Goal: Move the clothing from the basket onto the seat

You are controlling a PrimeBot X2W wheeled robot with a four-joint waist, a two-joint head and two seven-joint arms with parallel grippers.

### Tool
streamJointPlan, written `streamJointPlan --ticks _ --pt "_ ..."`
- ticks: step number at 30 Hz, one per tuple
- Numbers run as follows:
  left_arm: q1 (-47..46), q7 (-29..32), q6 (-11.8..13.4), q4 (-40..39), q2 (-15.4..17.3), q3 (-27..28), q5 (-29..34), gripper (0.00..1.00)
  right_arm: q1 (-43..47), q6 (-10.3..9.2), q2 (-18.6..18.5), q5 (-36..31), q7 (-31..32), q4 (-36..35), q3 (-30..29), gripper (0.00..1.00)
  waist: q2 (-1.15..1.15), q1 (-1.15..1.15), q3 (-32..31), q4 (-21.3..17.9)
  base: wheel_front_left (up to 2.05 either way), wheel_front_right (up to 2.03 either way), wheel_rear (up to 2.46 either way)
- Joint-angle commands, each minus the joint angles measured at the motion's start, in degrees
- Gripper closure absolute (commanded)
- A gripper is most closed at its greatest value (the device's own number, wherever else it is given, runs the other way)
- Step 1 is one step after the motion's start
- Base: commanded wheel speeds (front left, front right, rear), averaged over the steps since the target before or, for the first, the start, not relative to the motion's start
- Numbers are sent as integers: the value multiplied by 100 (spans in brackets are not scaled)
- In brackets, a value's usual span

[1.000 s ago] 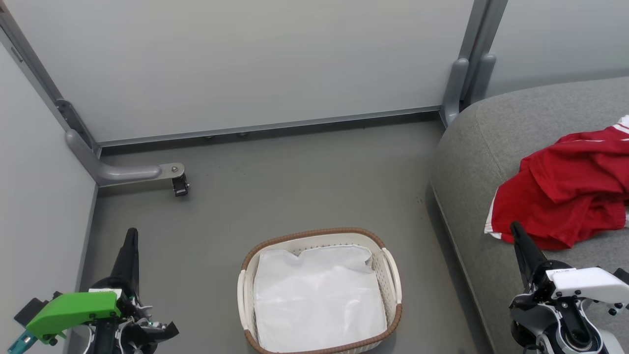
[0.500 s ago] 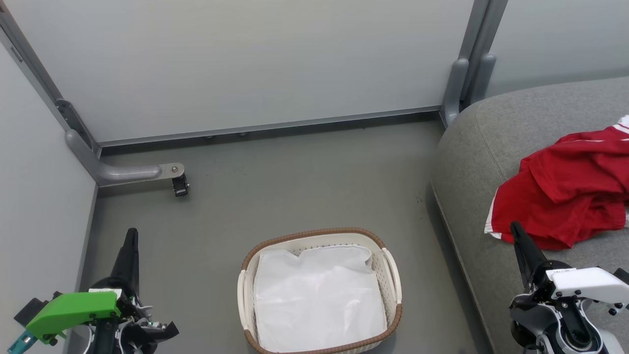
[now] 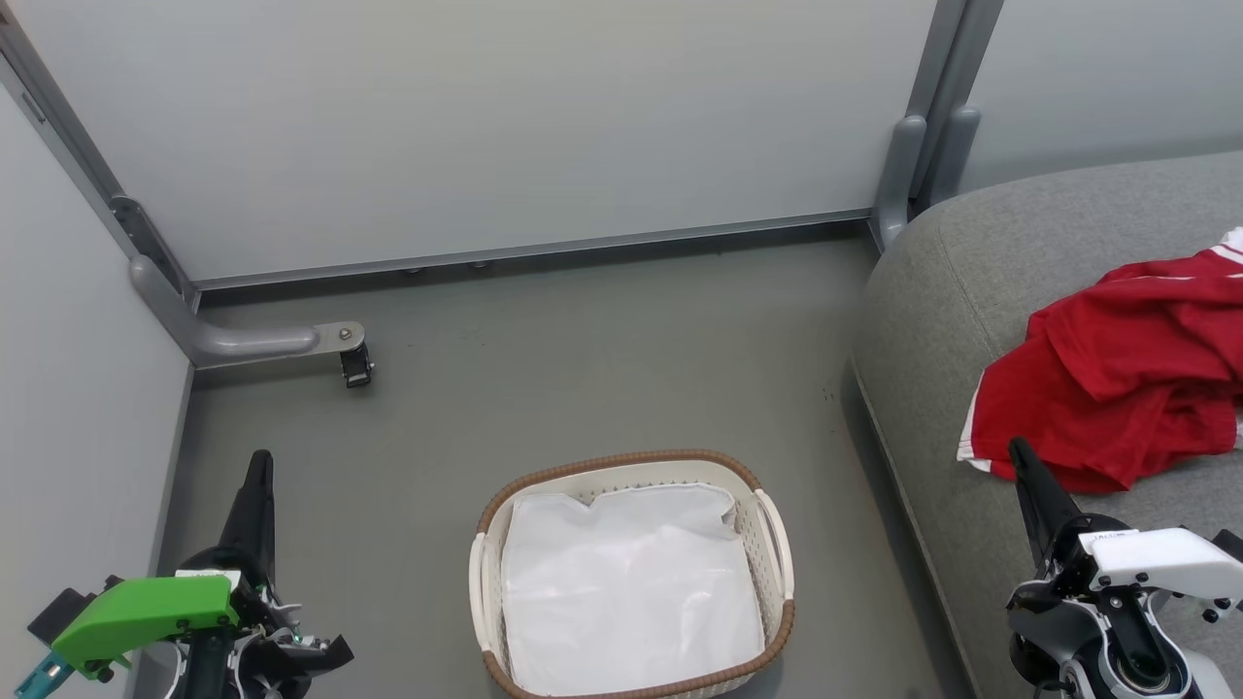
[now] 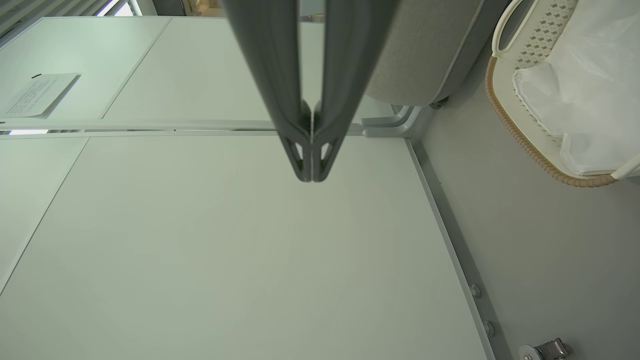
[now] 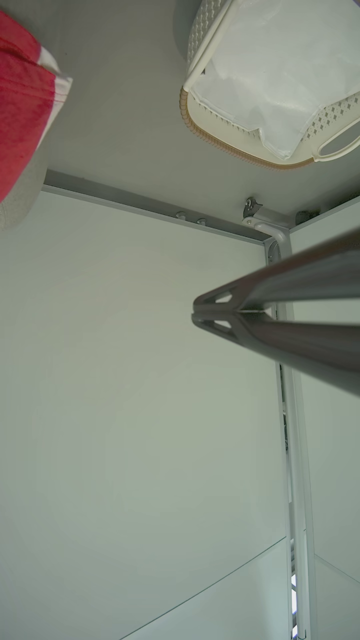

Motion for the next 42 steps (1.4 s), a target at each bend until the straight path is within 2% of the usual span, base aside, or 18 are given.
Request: streamJointPlan --ticks 1,42 --pt "-58 18 10 -2 9 6 -17 100 63 0 -36 22 16 -15 -11 100 0 0 0 0 0 0 0" --pt "-58 16 10 -2 9 5 -18 100 63 0 -36 23 16 -15 -10 100 0 0 0 0 0 0 0"
